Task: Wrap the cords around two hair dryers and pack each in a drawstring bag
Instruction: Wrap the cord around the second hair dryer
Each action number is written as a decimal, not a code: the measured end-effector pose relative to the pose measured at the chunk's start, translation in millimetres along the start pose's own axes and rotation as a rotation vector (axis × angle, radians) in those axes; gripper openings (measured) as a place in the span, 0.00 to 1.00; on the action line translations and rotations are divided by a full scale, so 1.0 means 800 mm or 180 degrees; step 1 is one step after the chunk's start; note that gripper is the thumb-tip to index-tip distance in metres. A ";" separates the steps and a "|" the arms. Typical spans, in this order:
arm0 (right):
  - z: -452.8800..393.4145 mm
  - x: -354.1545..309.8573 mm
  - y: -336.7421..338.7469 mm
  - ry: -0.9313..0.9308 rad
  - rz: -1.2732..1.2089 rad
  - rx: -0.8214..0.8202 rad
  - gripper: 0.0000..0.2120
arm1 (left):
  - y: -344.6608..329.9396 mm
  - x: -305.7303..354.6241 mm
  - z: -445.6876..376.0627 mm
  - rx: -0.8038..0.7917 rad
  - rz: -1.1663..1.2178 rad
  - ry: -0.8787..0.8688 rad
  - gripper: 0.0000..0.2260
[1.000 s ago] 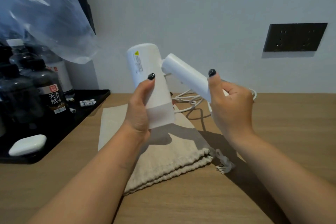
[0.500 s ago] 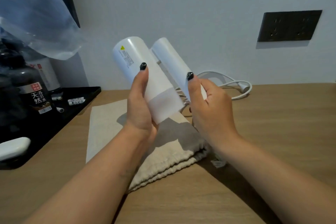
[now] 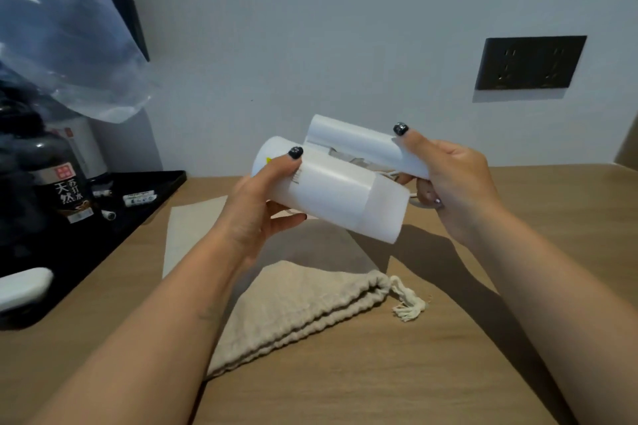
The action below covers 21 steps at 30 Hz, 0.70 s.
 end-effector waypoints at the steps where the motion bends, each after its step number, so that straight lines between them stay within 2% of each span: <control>1: -0.002 0.000 0.003 -0.0166 -0.0123 0.0020 0.18 | 0.000 0.002 0.001 -0.0024 -0.0123 -0.0044 0.24; 5: -0.003 -0.004 0.011 -0.0395 -0.0288 0.0018 0.19 | 0.003 0.009 0.006 -0.0187 -0.0595 -0.0153 0.29; 8: 0.000 -0.007 0.017 -0.0403 -0.0449 0.0439 0.21 | -0.003 0.005 0.017 -0.0701 -0.0951 0.0301 0.30; 10: 0.000 -0.012 0.021 -0.0292 -0.0643 0.0837 0.20 | -0.017 -0.003 0.028 -0.1213 -0.0756 0.0708 0.28; 13: -0.002 -0.020 0.025 0.0058 -0.1222 0.1265 0.16 | -0.037 -0.012 0.038 -0.1364 -0.0091 0.0996 0.22; 16: -0.003 -0.021 0.021 0.0365 -0.1295 0.1216 0.16 | -0.046 -0.014 0.041 -0.1387 0.0397 0.1037 0.21; 21: -0.003 -0.010 0.004 0.0906 -0.1272 0.0986 0.14 | -0.048 -0.016 0.042 -0.1447 0.0740 0.1011 0.24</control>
Point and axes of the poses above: each hand's wrist, its own z-axis away from the middle knuckle, its own y-axis out of the back of the hand, x = y × z, the point moved 2 cm from there along -z, towards the middle knuckle, and after that the axes turned 12 degrees about y, right-handed, at the moved point
